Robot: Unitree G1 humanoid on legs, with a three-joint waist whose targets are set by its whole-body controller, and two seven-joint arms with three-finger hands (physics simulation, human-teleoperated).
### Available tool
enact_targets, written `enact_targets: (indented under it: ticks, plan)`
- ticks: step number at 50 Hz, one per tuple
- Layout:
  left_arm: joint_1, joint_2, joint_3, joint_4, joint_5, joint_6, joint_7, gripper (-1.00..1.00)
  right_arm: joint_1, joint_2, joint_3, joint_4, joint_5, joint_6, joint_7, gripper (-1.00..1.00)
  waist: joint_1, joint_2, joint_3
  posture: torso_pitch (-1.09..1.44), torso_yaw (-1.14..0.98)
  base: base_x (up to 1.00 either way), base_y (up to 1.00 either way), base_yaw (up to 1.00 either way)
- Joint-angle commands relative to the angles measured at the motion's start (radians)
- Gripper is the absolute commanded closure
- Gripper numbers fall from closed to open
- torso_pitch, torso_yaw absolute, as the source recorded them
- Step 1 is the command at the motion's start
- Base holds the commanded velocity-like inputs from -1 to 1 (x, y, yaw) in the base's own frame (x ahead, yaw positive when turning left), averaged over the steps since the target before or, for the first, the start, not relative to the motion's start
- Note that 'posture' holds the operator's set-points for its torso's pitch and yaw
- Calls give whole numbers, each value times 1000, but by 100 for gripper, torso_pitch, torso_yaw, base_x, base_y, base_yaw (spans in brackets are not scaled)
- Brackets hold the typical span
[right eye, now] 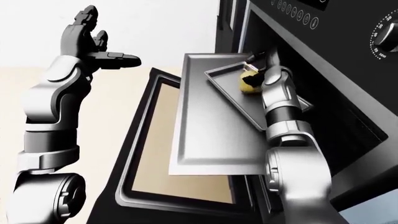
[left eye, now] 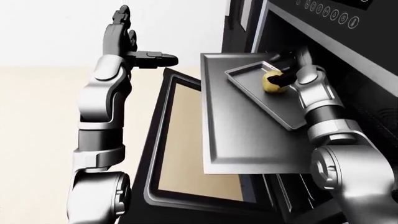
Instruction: Place the potato on the top rack of the oven.
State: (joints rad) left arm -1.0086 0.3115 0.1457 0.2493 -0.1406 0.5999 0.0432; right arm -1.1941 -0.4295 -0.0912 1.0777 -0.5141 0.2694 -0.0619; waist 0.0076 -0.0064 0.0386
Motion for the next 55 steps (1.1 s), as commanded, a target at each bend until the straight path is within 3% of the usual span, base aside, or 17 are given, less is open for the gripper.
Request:
enact_targets:
  ticks: [1,3,4,11,12,13,24,31,55]
  plan:
    - [-37,12,10,-40,1,-28,3,-100,-39,-18,-4,-41,-9,-15,-17,-1,-1,-2,-33,0,0,0,0,0]
    - [-41,15,10,-40,1,-24,2,-100,-36,-17,-5,-37,-6,-21,-20,-15,0,-3,-33,0,0,0,0,0]
    - [-41,14,10,-41,1,-24,3,-100,-36,-17,-5,-36,-6,-21,-20,-42,0,-3,-33,0,0,0,0,0]
    - [-40,10,8,-33,3,-32,4,-100,-41,-18,-4,-27,-5,-26,-23,-52,0,-4,-35,0,0,0,0,0]
    - [-40,9,7,-33,4,-32,3,-100,-41,-18,-4,-26,-4,-27,-22,-86,0,-4,-35,0,0,0,0,0]
    - [-41,10,8,-27,4,-37,2,-100,-41,-17,-4,-31,-3,-23,-18,-100,0,-4,-35,0,0,0,0,0]
    - [-74,14,5,6,9,-41,0,-100,-70,-15,-8,-111,8,30,37,-100,0,-3,-33,0,0,0,0,0]
    - [-91,21,4,39,16,-55,-6,-100,-105,26,-42,-212,116,145,108,-100,-2,-1,-32,0,0,0,0,0]
    - [-105,61,19,58,44,-89,5,-100,-125,173,20,-653,261,434,188,-100,-5,13,-24,0,0,0,0,0]
